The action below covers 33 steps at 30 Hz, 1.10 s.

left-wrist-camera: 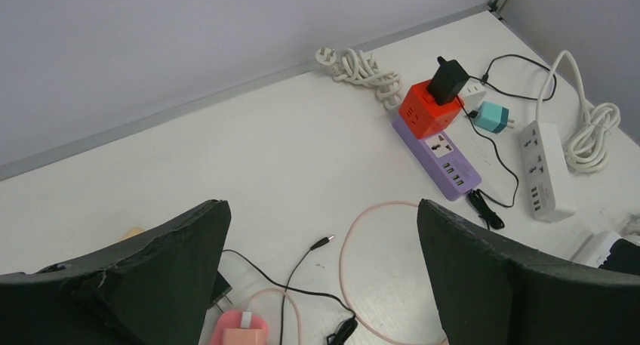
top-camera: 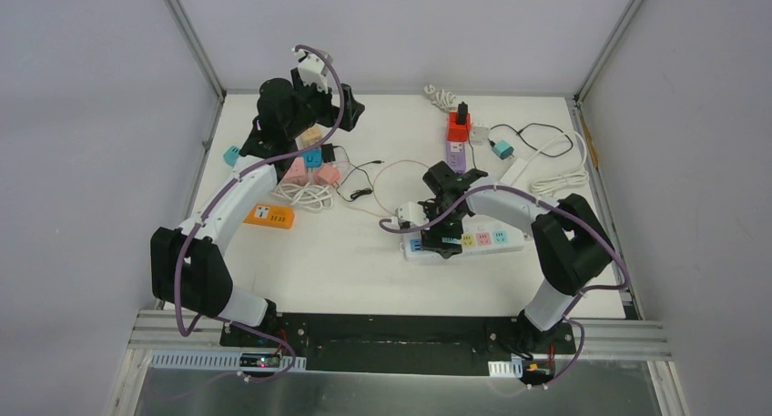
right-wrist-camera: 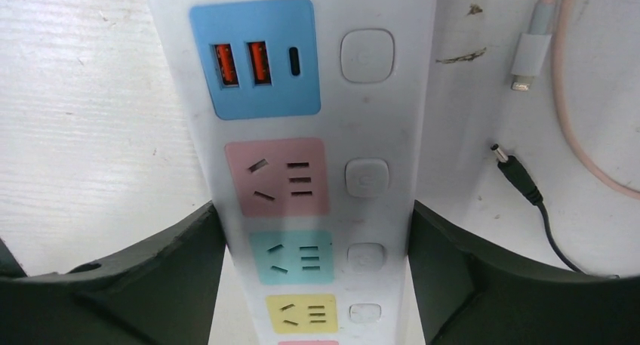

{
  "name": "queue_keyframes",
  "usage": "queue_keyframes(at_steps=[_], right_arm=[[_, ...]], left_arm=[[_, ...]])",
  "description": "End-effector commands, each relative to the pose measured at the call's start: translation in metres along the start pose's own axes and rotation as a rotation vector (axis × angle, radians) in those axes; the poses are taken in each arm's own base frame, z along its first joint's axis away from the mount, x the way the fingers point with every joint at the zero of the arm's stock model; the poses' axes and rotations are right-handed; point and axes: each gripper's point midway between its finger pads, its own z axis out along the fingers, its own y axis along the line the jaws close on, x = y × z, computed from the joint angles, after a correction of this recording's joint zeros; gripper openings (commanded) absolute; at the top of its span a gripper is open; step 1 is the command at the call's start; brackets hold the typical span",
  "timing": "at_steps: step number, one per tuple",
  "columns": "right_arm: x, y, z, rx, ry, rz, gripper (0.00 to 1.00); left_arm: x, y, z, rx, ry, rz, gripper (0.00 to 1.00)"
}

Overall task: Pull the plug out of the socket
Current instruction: Pick up the socket from the center of the board, then place the socket at the center of the board.

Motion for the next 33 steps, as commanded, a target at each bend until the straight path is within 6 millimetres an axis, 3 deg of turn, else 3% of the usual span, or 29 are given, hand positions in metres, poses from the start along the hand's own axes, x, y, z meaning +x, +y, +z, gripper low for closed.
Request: queue_keyframes(at_steps=[1, 8, 17, 33], right_arm=[[0.011, 0.019, -0.013, -0.083, -0.013, 0.012, 0.33], [0.016, 0.021, -0.044, -0.091, -0.146, 0.111, 0.19], [0.039, -0.005, -0.097, 0.052, -0.346, 0.342, 0.00], [0.100, -0.068, -0.155, 0.374, -0.526, 0.784, 0.00]], left_arm=[[-0.028, -0.004, -0.011, -0.020, -0.074, 0.048, 0.99], [-0.028, -0.003, -0.013, -0.027, -0.074, 0.048, 0.99], [-0.029, -0.006, -0.012, -0.012, -0.081, 0.043, 0.99], [-0.027, -0.004, -0.014, -0.023, -0.076, 0.049, 0.99]])
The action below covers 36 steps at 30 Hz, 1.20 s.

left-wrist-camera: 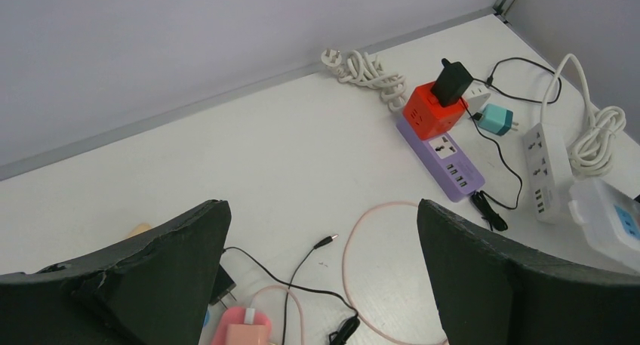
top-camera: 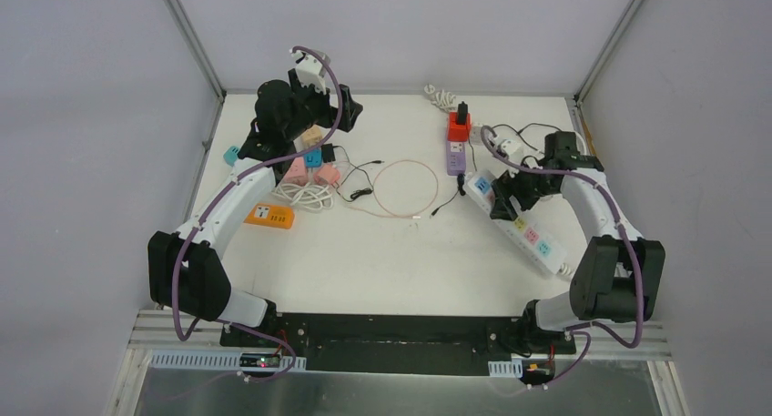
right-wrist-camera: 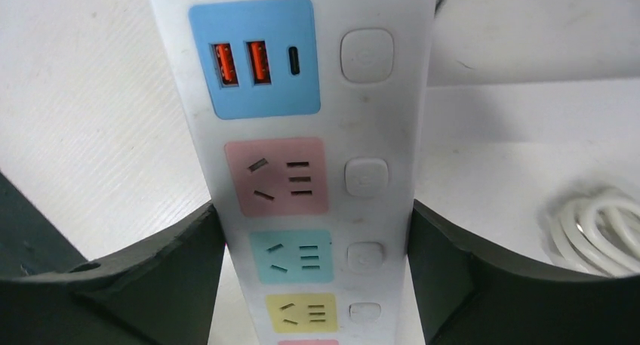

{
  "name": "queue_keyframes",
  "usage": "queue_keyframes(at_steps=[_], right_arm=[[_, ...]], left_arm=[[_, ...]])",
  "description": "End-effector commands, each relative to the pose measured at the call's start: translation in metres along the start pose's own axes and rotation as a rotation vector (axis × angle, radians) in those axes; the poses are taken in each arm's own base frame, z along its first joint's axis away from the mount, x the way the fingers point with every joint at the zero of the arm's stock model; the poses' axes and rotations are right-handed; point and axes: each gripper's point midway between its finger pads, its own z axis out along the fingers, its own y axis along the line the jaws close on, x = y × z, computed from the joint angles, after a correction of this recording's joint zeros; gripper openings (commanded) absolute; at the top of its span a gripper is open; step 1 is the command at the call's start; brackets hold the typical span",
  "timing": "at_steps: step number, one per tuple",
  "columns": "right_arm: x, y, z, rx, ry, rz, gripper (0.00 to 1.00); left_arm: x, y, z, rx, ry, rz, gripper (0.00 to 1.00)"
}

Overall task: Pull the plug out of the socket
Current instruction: Place the socket at the center of the board.

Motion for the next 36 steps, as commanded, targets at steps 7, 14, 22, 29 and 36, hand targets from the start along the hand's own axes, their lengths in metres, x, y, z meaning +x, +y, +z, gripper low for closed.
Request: queue_keyframes(at_steps=[7, 14, 22, 29, 36], right_arm=[[-0.045, -0.064, -0.043, 0.269, -0.257, 0.225, 0.00], [-0.050, -0.104, -0.047, 0.374, -0.290, 0.313, 0.00], [-0.044, -0.157, -0.043, 0.466, -0.304, 0.531, 0.00], [-0.034, -0.171, -0.025, 0.462, -0.278, 0.589, 0.08], [-0.023, -0.185, -0.015, 0.495, -0.241, 0.643, 0.23]], left_arm=[[-0.025, -0.004, -0.009, -0.006, -0.069, 0.062, 0.99], [-0.023, -0.004, -0.008, -0.004, -0.064, 0.064, 0.99], [-0.022, -0.002, -0.009, -0.015, -0.062, 0.073, 0.99], [-0.021, -0.003, -0.007, -0.006, -0.058, 0.067, 0.99], [-0.023, -0.003, -0.008, -0.008, -0.063, 0.069, 0.99]])
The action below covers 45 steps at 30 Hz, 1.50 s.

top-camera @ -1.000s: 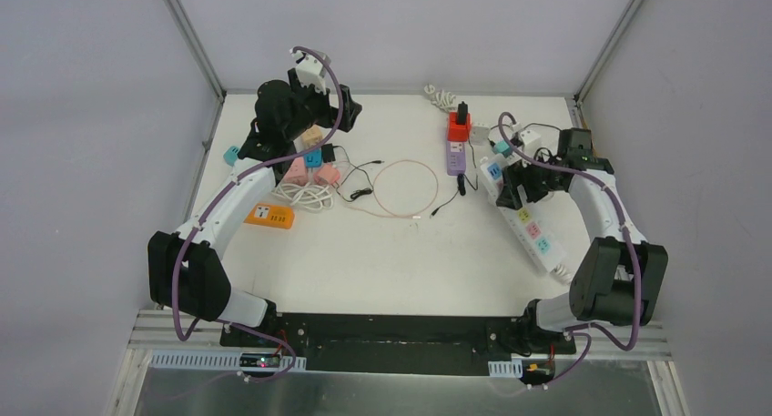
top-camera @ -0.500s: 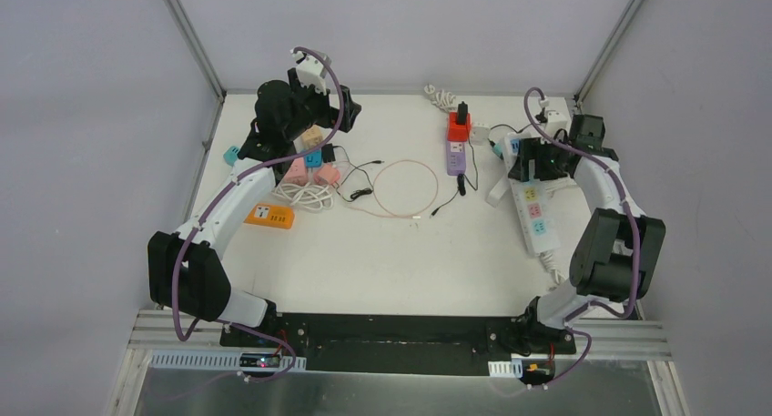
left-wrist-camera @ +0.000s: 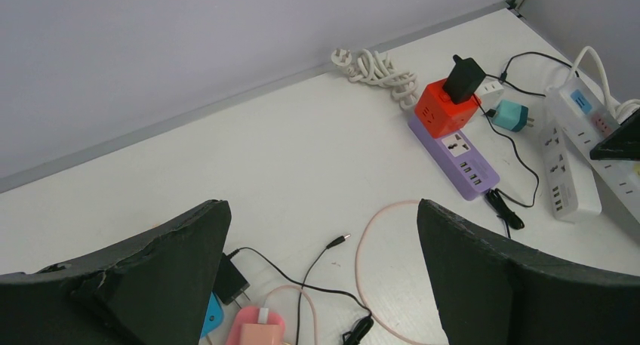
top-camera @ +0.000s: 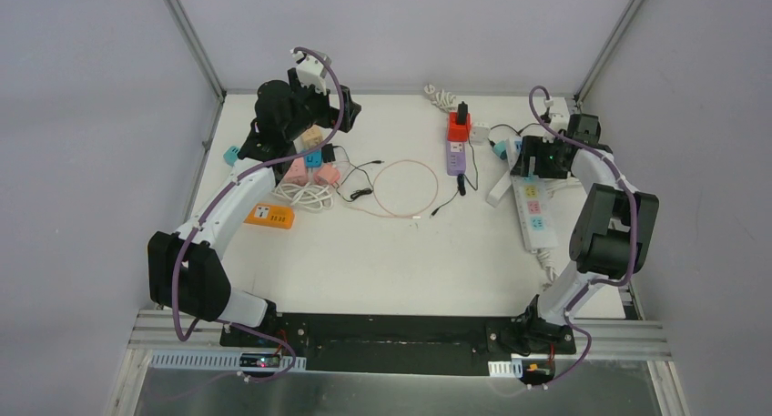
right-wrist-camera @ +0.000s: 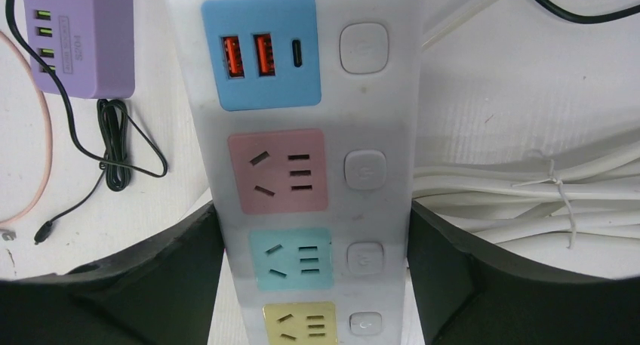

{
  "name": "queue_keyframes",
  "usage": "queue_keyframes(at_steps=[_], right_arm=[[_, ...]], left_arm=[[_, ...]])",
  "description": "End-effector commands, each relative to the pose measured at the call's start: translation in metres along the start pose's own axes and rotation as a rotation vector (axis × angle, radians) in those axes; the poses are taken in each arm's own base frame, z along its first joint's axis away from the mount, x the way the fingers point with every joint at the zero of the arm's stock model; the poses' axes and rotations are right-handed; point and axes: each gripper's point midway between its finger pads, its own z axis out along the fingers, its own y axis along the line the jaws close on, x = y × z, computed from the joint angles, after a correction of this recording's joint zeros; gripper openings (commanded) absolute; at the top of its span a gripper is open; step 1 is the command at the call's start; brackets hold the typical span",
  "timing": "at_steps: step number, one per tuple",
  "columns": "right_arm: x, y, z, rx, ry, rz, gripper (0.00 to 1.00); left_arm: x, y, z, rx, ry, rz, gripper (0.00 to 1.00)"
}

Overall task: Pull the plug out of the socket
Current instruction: Place the socket at the center of the board.

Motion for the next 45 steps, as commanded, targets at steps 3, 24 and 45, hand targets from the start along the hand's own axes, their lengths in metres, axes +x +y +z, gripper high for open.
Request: queue_keyframes(at_steps=[3, 24, 45], right_arm=[[-0.037, -0.012, -0.003, 0.062, -0.095, 0.014, 0.43], [-0.060, -0.005, -0.042, 0.091, -0.193, -0.053, 0.97], [-0.064, 0.018, -0.081, 0.031, -0.232, -0.169, 1.00]], left_arm=[[-0.022, -0.006, -0.008, 0.006, -0.062, 0.028, 0.99], [-0.023, -0.009, -0.008, 0.020, -0.065, 0.020, 0.99], [-0.022, -0.012, -0.002, 0.047, -0.067, 0.011, 0.99]])
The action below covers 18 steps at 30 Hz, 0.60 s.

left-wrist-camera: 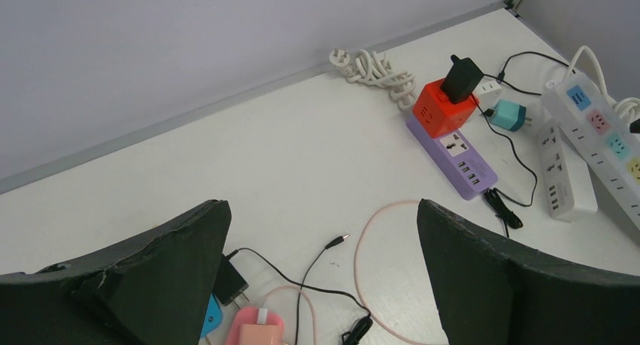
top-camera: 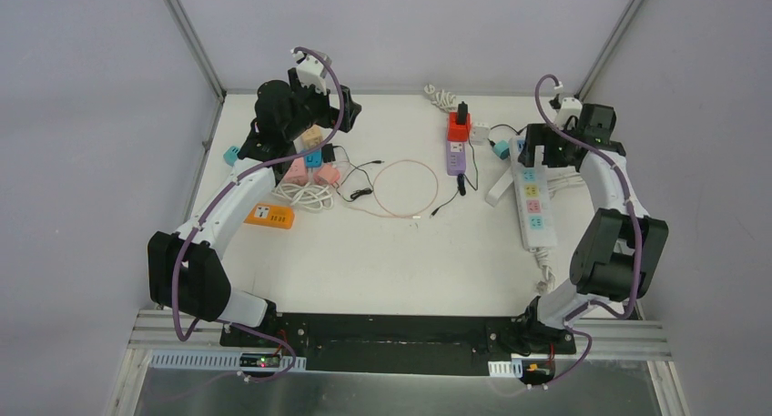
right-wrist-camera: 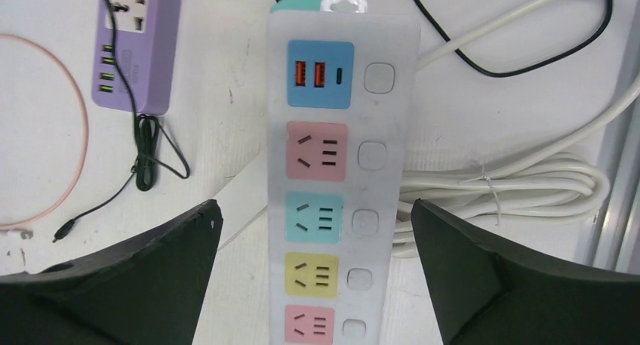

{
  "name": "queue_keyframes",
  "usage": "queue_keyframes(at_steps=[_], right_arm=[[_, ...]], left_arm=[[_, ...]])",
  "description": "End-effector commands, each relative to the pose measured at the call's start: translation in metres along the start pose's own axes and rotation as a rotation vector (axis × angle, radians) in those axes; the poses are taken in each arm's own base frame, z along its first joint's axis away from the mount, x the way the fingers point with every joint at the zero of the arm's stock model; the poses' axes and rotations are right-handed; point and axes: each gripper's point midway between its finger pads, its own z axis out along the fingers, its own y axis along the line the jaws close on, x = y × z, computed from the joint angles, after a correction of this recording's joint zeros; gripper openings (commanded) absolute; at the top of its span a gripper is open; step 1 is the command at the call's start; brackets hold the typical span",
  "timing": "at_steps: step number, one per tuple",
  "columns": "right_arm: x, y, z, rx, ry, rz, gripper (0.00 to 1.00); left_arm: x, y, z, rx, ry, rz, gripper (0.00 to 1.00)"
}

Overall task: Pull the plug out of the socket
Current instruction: Place the socket at the center of the board.

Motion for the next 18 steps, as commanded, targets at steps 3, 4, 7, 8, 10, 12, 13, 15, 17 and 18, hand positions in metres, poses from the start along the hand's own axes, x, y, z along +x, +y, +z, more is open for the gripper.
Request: queue_keyframes(at_steps=[3, 4, 7, 8, 10, 12, 13, 15, 17, 18], right_arm=[[-0.037, 0.029, -0.045, -0.106, -0.149, -0.105, 1.00], [-0.037, 0.037, -0.047, -0.145, -0.155, -0.105, 1.00], [-0.034, 0.061, -0.052, -0.281, -0.152, -0.095, 1.00], [-0.034, 0.068, -0.052, -0.326, -0.150, -0.088, 1.00], [-0.034, 0.078, -0.051, -0.392, -0.146, -0.050, 1.00], [-0.032, 0.085, -0.049, -0.424, -0.147, -0.038, 1.00], [-0.032, 0.088, -0.048, -0.429, -0.153, -0.046, 1.00], [-0.031, 0.095, -0.045, -0.429, -0.154, -0.061, 1.00], [-0.030, 0.102, -0.042, -0.429, -0.145, -0.079, 1.00], [-0.029, 0.107, -0.040, -0.433, -0.139, -0.089, 1.00]], left_arm=[[-0.021, -0.013, 0.001, 0.057, -0.069, 0.013, 0.99], [-0.021, -0.014, 0.003, 0.062, -0.071, 0.014, 0.99], [-0.020, -0.014, 0.007, 0.069, -0.076, -0.028, 0.99], [-0.020, -0.013, 0.008, 0.068, -0.084, -0.037, 0.99], [-0.020, -0.008, 0.010, 0.060, -0.102, -0.064, 0.99], [-0.018, -0.003, 0.012, 0.055, -0.127, -0.100, 0.99], [-0.018, 0.000, 0.012, 0.051, -0.141, -0.117, 0.99], [-0.018, 0.002, 0.014, 0.064, -0.155, -0.141, 0.99], [-0.017, 0.001, 0.016, 0.081, -0.154, -0.159, 0.99], [-0.017, 0.001, 0.017, 0.084, -0.154, -0.163, 0.99]])
